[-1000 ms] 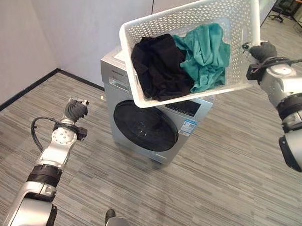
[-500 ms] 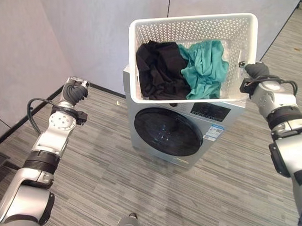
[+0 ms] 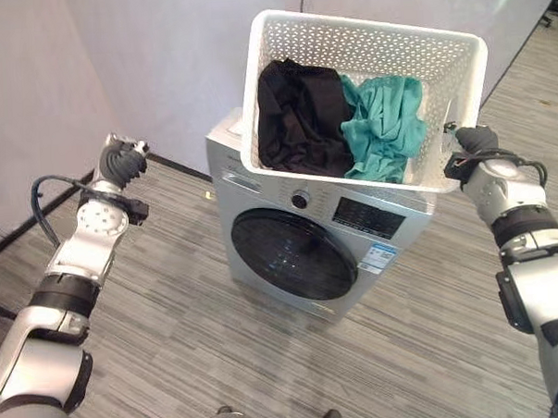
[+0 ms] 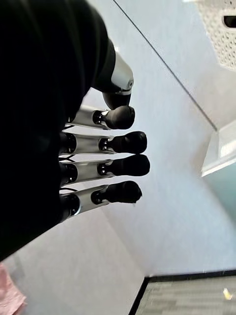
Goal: Grab the laundry basket,head to the washer,open it,put in the laundry and shut it.
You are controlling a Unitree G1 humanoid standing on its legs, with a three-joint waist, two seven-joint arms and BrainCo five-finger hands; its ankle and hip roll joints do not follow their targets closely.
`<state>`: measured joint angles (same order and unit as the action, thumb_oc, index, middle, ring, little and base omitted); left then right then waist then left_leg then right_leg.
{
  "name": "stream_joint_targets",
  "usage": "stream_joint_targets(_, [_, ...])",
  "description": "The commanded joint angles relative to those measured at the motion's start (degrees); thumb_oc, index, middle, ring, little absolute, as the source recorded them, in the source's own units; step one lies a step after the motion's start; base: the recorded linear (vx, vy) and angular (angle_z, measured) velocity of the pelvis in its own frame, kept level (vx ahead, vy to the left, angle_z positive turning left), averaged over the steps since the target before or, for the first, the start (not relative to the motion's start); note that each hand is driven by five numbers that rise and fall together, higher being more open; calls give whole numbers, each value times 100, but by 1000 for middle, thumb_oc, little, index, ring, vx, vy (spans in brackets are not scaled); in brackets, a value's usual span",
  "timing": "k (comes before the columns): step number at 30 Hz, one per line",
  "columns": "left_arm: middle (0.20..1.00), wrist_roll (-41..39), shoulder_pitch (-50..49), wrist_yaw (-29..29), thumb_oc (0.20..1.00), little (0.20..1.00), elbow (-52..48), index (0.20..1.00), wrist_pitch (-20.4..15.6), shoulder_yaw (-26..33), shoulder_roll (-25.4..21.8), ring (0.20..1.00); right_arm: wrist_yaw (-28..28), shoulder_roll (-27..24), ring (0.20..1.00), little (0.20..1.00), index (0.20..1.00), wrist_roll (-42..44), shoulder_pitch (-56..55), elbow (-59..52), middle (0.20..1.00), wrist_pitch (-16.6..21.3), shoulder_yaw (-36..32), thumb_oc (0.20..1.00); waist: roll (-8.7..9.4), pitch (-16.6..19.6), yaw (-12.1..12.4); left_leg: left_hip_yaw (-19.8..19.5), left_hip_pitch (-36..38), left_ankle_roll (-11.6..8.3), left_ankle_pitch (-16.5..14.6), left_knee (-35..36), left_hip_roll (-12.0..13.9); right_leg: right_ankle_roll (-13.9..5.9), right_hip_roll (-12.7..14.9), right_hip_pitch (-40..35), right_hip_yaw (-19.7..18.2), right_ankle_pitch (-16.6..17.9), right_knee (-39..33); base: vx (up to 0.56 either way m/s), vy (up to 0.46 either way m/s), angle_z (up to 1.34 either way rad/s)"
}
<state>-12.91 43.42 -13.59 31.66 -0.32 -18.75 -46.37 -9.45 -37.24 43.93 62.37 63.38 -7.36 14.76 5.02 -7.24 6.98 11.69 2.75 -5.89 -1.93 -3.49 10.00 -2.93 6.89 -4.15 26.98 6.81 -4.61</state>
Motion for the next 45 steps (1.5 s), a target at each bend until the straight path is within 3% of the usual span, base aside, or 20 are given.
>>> stream_joint_targets(1, [200,-45,941,-318,200,200,212,200,-256,-246,-311,200,-167,167,200,200,200,561,826,-30,200,618,-75,200,129,211,181,-419,-460,20,-354,-1716,9,-283,208,-27,-289,-1038,790,-13,-77,-25])
stream_joint_targets(2, [200,-150,1070,-342,200,200,248,200,-285,-284,-339,200,-216,245,200,200,200,594,865,-27,200,604,5,200,154,143,222,-720,-752,-8,-384,-1705,7,-255,196,-96,-243,-1121,737,15,48,-35])
stream_joint_targets(5, [200,-214,1227,-392,200,200,237,200,-271,-399,-289,200,-284,290,200,200,200,517,796,-94,200,576,-3,200,119,188,189,-687,-868,-46,-80,-657,298,-382,266,-238,-237,-1207,689,107,200,-16])
stream_joint_targets(9, [200,-253,1283,-437,200,200,365,200,-319,-505,-91,200,-305,409,200,200,200,501,613,-200,200,520,-60,200,3,341,168,-624,-531,23,45,-42,55,-475,496,-231,-229,-1107,839,104,320,0])
stream_joint_targets(11, [200,-219,1346,-452,200,200,395,200,-291,-542,46,200,-312,467,567,567,567,523,622,-164,567,491,-72,567,-49,398,155,-506,-352,68,36,154,-96,-553,658,-235,-232,-1015,911,96,303,-6])
stream_joint_targets(12, [401,-262,1504,-448,401,401,504,401,-301,-662,162,401,-299,503,1000,1000,1000,564,749,14,1000,434,-61,1000,-80,463,161,-392,-207,134,10,275,-225,-647,798,-227,-232,-860,953,60,186,0])
stream_joint_targets(14, [1000,-327,1667,-459,1000,1000,615,1000,-302,-758,210,1000,-285,486,1000,1000,1000,613,891,171,1000,389,-28,1000,-82,484,200,-291,-113,197,-14,317,-301,-728,916,-234,-219,-704,990,74,226,2])
stream_joint_targets(22, [1000,-360,2262,-528,1000,1000,935,1000,-313,-1057,292,1000,-300,108,1000,1000,1000,849,1597,1007,1000,317,-110,1000,-37,536,319,-184,-12,320,-95,412,-514,-919,1076,-332,-85,-269,922,67,102,-10])
stream_joint_targets(28, [1000,-283,2309,-568,1000,1000,1024,1000,-316,-1085,284,1000,-245,-455,1000,1000,1000,542,1805,1324,1000,134,57,1000,2,573,219,-222,-45,321,-64,508,-585,-1010,1087,-333,-50,-40,888,33,17,8])
stream_joint_targets(35, [1000,-290,2093,-616,1000,1000,1003,1000,-317,-833,226,1000,-226,-595,1000,1000,1000,445,1622,1133,1000,194,59,1000,-8,603,140,-215,32,368,-161,455,-630,-1025,1103,-376,-61,-72,924,11,12,2])
stream_joint_targets(40, [1000,-243,1492,-720,1000,1000,359,1000,-398,-140,-200,1000,-270,-1021,1000,1000,1000,-379,1095,94,1000,315,159,1000,-46,587,3,-214,100,432,-196,447,-687,-1006,1145,-308,-188,-48,981,0,8,-1])
stream_joint_targets(43, [1000,-23,469,-767,1000,1000,-433,1000,-446,820,-486,1000,-398,-1288,1000,1000,1000,-973,-9,-1096,1000,455,-354,1000,-114,543,-46,-182,206,491,-227,512,-716,-1007,1184,-262,-254,-70,1044,1,42,-13])
stream_joint_targets(44, [1000,195,-246,-776,1000,1000,-881,1000,-501,1431,-556,1000,-420,-1389,1000,1000,1000,-1225,-918,-1878,1000,580,-903,1000,-160,484,-74,-181,273,505,-280,545,-722,-1019,1196,-258,-310,-107,1087,-7,30,-22])
stream_joint_targets(45, [1000,216,-348,-767,1000,1000,-965,1000,-474,1475,-553,1000,-438,-1362,1000,1000,1000,-1254,-1044,-1981,1000,552,-971,1000,-141,530,-76,-177,255,513,-249,551,-733,-1009,1203,-245,-307,-81,1068,-14,23,-22])
